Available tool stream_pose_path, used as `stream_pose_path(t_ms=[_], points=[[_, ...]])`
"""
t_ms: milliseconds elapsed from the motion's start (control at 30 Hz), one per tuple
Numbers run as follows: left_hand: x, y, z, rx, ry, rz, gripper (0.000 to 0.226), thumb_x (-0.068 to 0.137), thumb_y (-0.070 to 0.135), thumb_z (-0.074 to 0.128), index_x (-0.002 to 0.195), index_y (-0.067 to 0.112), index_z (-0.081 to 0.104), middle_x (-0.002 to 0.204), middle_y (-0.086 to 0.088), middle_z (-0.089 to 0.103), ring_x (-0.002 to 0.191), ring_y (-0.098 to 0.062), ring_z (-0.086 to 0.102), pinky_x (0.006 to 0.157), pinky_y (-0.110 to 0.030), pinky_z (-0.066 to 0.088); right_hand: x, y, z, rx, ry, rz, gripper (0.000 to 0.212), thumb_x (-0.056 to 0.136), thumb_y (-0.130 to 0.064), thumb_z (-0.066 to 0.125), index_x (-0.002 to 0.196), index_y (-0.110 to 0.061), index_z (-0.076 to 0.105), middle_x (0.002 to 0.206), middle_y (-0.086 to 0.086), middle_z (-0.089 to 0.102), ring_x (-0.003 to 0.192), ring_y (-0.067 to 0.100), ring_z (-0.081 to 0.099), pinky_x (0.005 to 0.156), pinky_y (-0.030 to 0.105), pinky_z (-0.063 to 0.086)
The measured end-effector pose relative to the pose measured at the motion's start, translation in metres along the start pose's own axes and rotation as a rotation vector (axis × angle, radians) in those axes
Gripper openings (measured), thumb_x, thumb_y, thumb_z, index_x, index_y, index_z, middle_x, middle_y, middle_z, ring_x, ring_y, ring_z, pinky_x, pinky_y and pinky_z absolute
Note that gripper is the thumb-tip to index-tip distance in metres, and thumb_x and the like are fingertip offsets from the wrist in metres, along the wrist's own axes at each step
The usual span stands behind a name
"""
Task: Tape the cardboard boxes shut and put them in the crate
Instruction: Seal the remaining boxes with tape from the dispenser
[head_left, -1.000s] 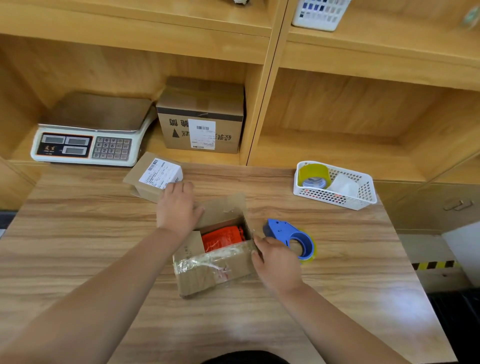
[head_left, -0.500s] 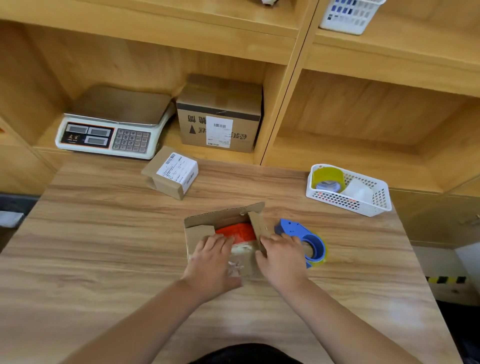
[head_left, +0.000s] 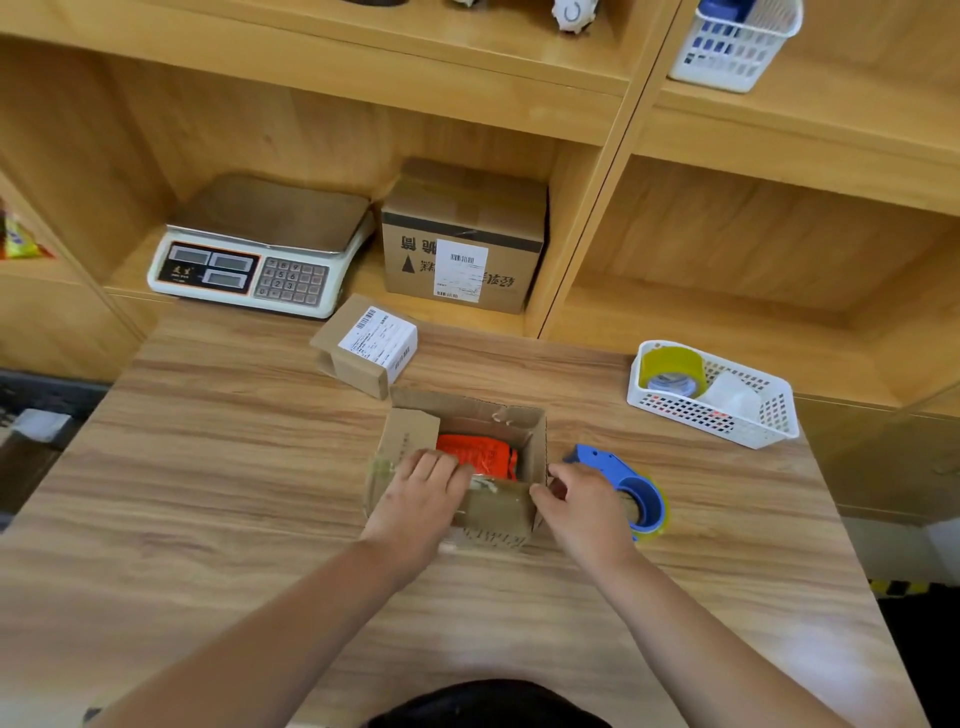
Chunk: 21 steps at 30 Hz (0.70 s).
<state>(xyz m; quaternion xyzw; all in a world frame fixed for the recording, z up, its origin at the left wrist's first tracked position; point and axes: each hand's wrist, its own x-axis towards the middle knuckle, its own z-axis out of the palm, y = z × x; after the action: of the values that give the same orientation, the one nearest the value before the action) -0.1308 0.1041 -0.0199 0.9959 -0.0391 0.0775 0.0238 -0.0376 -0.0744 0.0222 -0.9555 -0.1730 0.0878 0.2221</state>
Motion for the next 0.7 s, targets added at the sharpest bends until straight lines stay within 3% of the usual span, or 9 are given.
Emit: stream_pose_path(t_ms=[133, 233, 367, 433, 567, 600, 700], points=[[-0.01, -0.002, 0.001, -0.002, 0.086, 0.021, 0.073, 0.036, 0.005, 0.08, 0.101, 0.011, 0.045, 0.086, -0.004, 0.058, 0.078, -0.022, 0.059, 0.076, -0.033, 0.052, -0.004, -0.008, 0.002, 0.021, -0.064, 0.004, 0.029, 0.089, -0.029, 0.059, 0.11, -0.009, 0.064, 0.079, -0.005, 0.052, 0.077, 0.015, 0.05, 0.06, 0.023, 0.035], [-0.017, -0.005, 0.004, -0.034, 0.173, 0.019, 0.055, 0.046, 0.002, 0.072, 0.094, 0.013, 0.048, 0.077, 0.0, 0.057, 0.065, -0.019, 0.057, 0.067, -0.029, 0.046, -0.006, -0.016, 0.0, 0.116, -0.149, 0.026, 0.037, 0.091, -0.03, 0.057, 0.12, -0.006, 0.06, 0.1, 0.004, 0.061, 0.091, 0.018, 0.056, 0.08, 0.03, 0.044], [-0.028, -0.004, 0.008, -0.066, 0.304, 0.091, 0.026, 0.062, -0.004, 0.053, 0.078, 0.016, 0.049, 0.063, 0.002, 0.052, 0.052, -0.016, 0.05, 0.054, -0.027, 0.042, -0.006, -0.022, 0.0, 0.202, -0.204, 0.069, 0.044, 0.095, -0.037, 0.051, 0.132, -0.013, 0.055, 0.121, 0.001, 0.058, 0.103, 0.009, 0.051, 0.085, 0.02, 0.036], [-0.032, -0.003, 0.009, -0.078, 0.31, 0.088, 0.023, 0.068, -0.003, 0.042, 0.081, 0.017, 0.044, 0.064, 0.002, 0.053, 0.052, -0.016, 0.051, 0.053, -0.027, 0.043, -0.003, -0.025, 0.004, 0.155, -0.212, 0.039, 0.036, 0.095, -0.037, 0.051, 0.123, -0.016, 0.061, 0.116, 0.0, 0.06, 0.105, 0.013, 0.054, 0.084, 0.024, 0.039], [-0.033, -0.002, 0.01, -0.083, 0.314, 0.078, 0.021, 0.071, -0.001, 0.042, 0.077, 0.016, 0.052, 0.063, 0.002, 0.053, 0.052, -0.017, 0.051, 0.052, -0.028, 0.043, 0.002, -0.034, 0.015, -0.004, -0.321, -0.079, 0.028, 0.097, -0.034, 0.045, 0.085, -0.016, 0.064, 0.097, 0.0, 0.056, 0.102, 0.021, 0.051, 0.079, 0.03, 0.038], [-0.033, -0.002, 0.01, -0.077, 0.311, 0.075, 0.02, 0.071, 0.0, 0.044, 0.075, 0.016, 0.055, 0.063, 0.002, 0.053, 0.053, -0.017, 0.052, 0.053, -0.028, 0.042, 0.003, -0.037, 0.016, -0.049, -0.381, -0.104, 0.03, 0.098, -0.034, 0.041, 0.087, -0.02, 0.065, 0.104, -0.001, 0.056, 0.107, 0.02, 0.048, 0.084, 0.031, 0.036], [-0.033, -0.002, 0.008, -0.104, 0.331, 0.067, 0.019, 0.068, -0.003, 0.056, 0.073, 0.016, 0.058, 0.064, 0.002, 0.054, 0.055, -0.017, 0.052, 0.059, -0.026, 0.038, 0.008, -0.043, 0.018, -0.173, -0.523, -0.123, 0.039, 0.103, -0.035, 0.028, 0.125, -0.029, 0.059, 0.137, -0.009, 0.051, 0.129, 0.018, 0.037, 0.104, 0.037, 0.025]])
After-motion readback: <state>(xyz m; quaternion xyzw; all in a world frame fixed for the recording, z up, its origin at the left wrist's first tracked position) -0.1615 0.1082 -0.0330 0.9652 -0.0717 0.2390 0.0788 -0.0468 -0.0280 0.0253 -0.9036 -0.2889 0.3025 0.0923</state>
